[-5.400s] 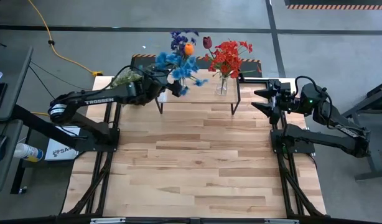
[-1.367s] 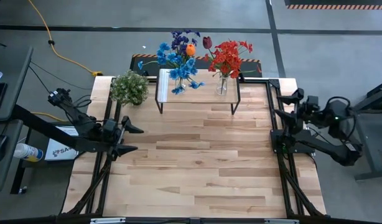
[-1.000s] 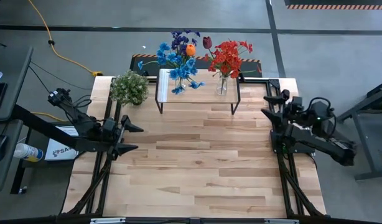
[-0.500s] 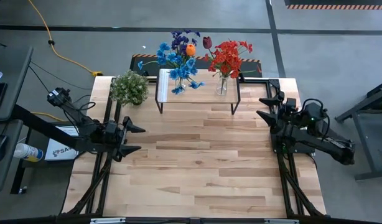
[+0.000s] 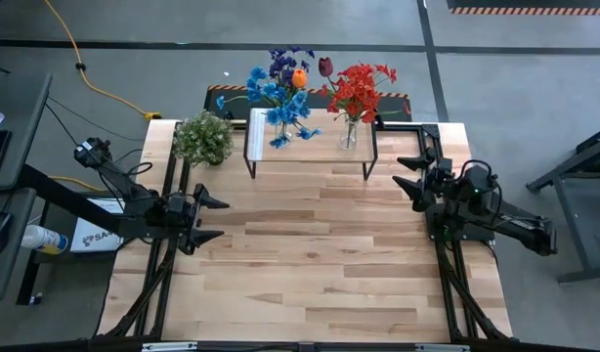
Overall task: Pick and place flowers into a vace then onto a shelf
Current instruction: Return to Home Position
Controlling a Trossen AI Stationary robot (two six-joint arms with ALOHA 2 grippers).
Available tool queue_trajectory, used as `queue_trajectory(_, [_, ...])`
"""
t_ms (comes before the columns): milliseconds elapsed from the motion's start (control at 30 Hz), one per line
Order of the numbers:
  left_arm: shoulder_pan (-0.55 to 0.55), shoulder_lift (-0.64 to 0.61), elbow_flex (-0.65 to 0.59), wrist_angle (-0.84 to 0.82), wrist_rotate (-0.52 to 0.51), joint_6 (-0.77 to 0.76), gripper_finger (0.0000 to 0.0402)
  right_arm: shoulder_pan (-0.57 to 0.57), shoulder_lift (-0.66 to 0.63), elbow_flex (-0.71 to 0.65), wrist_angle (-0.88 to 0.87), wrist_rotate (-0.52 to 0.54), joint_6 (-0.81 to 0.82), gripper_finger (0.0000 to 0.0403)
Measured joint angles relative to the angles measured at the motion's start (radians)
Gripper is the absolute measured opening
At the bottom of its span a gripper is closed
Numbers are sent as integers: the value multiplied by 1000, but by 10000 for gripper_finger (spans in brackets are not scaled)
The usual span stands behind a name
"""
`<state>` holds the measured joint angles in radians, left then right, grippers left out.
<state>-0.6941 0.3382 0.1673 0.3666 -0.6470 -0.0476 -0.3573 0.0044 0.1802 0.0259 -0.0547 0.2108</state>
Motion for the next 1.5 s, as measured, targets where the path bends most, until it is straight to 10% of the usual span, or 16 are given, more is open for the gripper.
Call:
queue_trajectory(700, [0,192,-93,373,36,155,390,0,1,0,-5,8,-20,303])
queue_trajectory(1000, [0,182,-97,329,56,149,390,0,1,-167,233,-34,36,303])
queue_trajectory(1500, [14,159,-97,251,138,65,390,0,1,-148,158,-128,24,303])
